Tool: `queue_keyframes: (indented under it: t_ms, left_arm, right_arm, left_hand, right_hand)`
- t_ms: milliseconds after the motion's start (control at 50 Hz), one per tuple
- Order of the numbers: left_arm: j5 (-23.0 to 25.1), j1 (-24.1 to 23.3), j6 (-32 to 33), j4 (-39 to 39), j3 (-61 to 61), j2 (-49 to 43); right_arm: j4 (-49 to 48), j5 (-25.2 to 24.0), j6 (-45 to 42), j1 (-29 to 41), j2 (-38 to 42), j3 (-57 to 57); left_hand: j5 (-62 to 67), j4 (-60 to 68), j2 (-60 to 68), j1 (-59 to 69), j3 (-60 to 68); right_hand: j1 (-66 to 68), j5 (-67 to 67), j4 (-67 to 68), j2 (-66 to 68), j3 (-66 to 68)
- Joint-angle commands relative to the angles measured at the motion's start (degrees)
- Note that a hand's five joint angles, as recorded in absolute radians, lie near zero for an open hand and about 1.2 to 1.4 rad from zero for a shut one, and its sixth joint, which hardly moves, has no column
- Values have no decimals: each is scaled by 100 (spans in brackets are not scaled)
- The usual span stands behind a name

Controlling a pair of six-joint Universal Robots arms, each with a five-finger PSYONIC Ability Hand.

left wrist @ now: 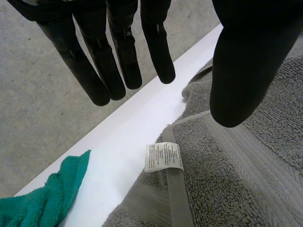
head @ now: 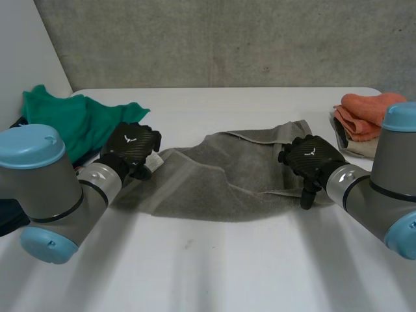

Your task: Fold the laundry.

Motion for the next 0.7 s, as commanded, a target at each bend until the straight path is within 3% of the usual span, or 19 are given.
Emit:
queue_keyframes:
  t_ms: [20,180,400,480,560,700]
  left_arm:
    - [-56,85,99,-91,21,24]
    - [-38,419,556,-890,-348,261]
    - [243,516,996,-592,-428,-20]
    - [444,376,874,-478,-24,-64]
    - [1034,103,478,-390,811,-389]
    - [1535,-301,328,-1478,2524,-1592]
  right_arm:
    - [9,16,1,-26,-3,-12]
    - [44,52,10,-123,6,-73]
    - [53,87,10,-79,111,-73]
    - [70,139,36,-88,102,-82]
    - [79,139,80,-105,93,-82]
    - [114,139,80,-167,85,-108]
  left_hand:
    - [48,1,-18,-34,-24]
    - [47,0,-18,-34,-25]
    - [-70,-117,-135,-151,-142]
    - [-978,-1025,-1043,-1060,-1050]
    - [-1499,-1547,-1565,-1581,-1572]
    - [-1551,-1598,-1616,-1632,-1623]
  right_hand:
    - [-852,-73,-282,-218,-194]
    - [-852,-73,-282,-218,-194]
    - [-852,-73,-282,-218,-194]
    - [-852,-73,-282,-218,-194]
    - [-852,-73,-282,-218,-194]
    - [-852,-73,-282,-218,-194]
